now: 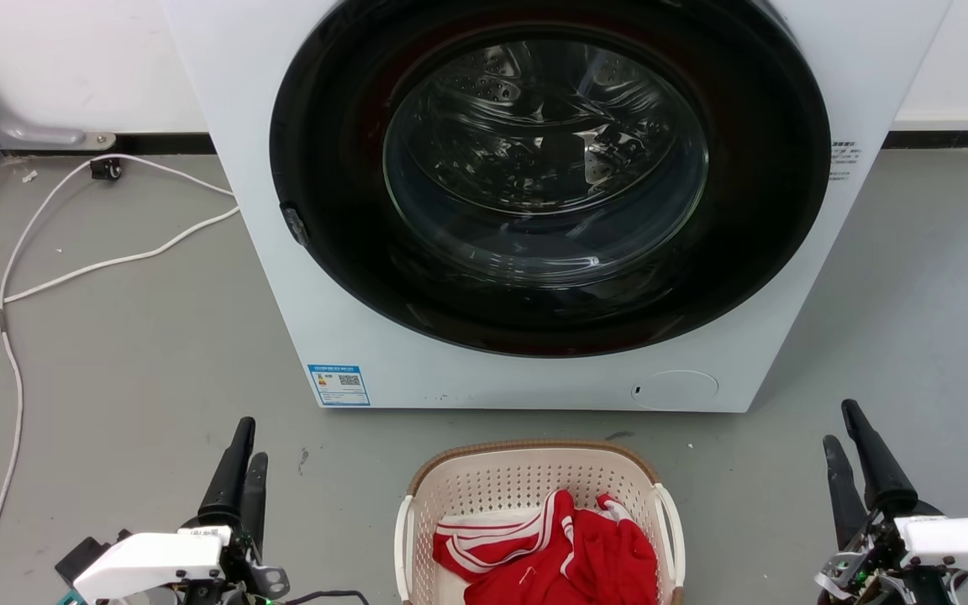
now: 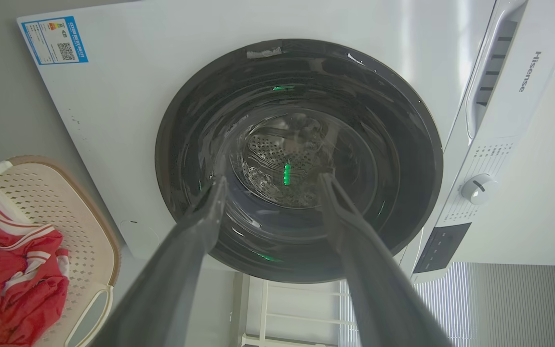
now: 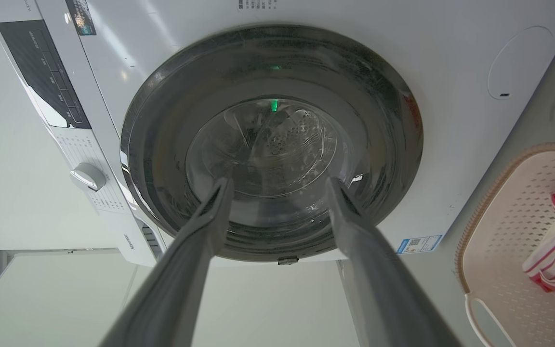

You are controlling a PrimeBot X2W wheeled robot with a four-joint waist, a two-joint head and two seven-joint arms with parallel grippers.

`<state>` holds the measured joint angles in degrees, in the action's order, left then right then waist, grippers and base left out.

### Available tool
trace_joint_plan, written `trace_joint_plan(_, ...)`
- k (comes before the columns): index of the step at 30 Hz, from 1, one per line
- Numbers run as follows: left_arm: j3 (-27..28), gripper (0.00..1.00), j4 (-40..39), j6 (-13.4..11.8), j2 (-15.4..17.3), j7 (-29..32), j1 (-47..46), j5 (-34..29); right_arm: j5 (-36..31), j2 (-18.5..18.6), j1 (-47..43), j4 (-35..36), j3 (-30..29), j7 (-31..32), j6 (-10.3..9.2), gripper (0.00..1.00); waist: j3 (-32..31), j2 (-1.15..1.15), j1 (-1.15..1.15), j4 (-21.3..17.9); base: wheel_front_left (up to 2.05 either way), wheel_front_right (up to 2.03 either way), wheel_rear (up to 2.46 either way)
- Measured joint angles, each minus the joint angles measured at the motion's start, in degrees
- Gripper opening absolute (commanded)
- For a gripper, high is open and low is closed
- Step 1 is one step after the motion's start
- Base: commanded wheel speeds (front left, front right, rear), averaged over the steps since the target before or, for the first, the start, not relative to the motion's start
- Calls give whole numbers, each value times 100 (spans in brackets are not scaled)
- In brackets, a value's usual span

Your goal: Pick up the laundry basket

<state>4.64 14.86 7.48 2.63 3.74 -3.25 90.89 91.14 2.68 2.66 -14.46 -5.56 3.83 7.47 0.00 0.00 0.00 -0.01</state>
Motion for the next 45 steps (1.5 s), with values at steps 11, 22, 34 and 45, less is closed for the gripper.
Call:
trace_joint_plan(11,96,100,-172,-153,1,-285,53,-523,-616,0,-44,43,-149,-286,0,100,-19,0,0,-3,0,0,0)
trace_joint_plan(22,183,100,-584,-399,2,-534,90,-1423,-2193,0,-41,553,-264,-534,0,100,-22,0,0,10,0,0,0)
trace_joint_plan(34,4,100,-1360,-684,3,-758,152,-3049,-3929,2,-40,1274,-275,-771,1,100,-11,0,0,9,0,0,0)
trace_joint_plan(45,-376,100,-1735,-813,5,-961,276,-4453,-5255,1,-176,1644,119,-966,1,100,-41,0,0,19,0,0,0)
